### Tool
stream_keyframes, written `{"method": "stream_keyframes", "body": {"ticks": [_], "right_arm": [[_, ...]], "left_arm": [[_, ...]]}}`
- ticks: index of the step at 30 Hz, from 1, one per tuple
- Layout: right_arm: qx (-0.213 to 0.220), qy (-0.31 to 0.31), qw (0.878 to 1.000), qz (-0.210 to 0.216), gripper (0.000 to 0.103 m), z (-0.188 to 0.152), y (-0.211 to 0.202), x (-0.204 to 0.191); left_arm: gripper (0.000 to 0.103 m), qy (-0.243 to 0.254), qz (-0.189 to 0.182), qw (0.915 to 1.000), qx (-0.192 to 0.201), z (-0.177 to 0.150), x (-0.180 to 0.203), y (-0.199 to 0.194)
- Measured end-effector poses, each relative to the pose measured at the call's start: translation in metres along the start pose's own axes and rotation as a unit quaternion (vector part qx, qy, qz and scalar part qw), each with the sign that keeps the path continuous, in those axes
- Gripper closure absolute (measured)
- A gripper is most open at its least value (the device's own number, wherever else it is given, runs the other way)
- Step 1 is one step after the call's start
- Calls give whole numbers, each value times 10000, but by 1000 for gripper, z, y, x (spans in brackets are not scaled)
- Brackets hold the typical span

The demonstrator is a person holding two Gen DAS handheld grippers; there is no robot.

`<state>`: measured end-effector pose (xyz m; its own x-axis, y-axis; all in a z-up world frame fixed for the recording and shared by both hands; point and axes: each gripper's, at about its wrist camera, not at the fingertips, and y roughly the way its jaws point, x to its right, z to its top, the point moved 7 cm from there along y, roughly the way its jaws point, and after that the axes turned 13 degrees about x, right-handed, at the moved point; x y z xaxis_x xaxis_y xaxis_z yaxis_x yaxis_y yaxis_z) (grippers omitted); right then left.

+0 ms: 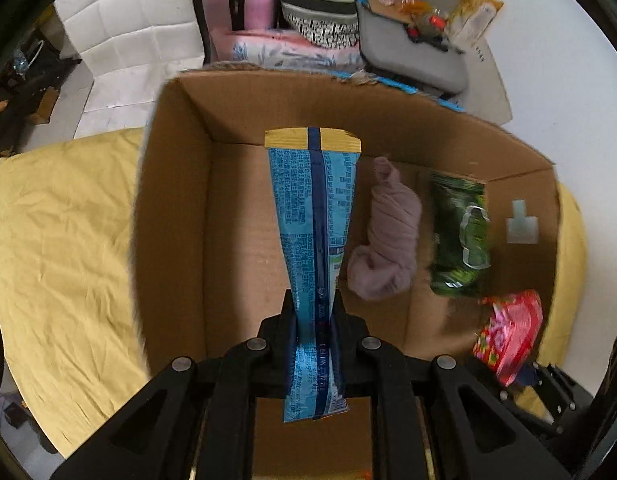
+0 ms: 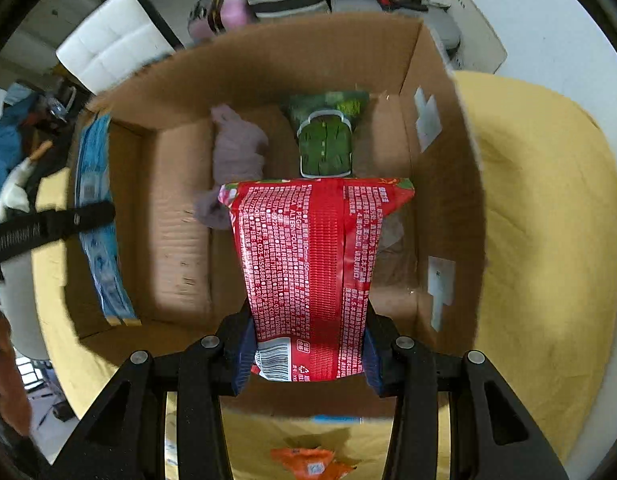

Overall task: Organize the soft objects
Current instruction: 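Lower the blue stick and red bag into the box and release both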

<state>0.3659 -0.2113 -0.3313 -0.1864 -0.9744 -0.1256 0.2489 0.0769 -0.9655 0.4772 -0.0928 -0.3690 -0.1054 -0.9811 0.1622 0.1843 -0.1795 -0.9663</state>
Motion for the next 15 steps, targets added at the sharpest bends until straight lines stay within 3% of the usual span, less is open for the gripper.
{"method": "stream_keyframes", "body": {"ticks": [9,12,13,15], "right_arm": [[-389,-10,9988,-313,56,-12,49,11],[-557,104,9978,-335,54,-15,60,17],[-589,151,9976,-317,53,-15,62,18],[-521,145,9980,-312,39,-13,61,19]], "left_arm": [[88,328,158,9989,-308,23,3,42],[76,246,290,9986,-360,27,0,47],[75,225,291,9988,-329,28,-1,46],[74,155,282,9991,-267,30,-2,44]]}}
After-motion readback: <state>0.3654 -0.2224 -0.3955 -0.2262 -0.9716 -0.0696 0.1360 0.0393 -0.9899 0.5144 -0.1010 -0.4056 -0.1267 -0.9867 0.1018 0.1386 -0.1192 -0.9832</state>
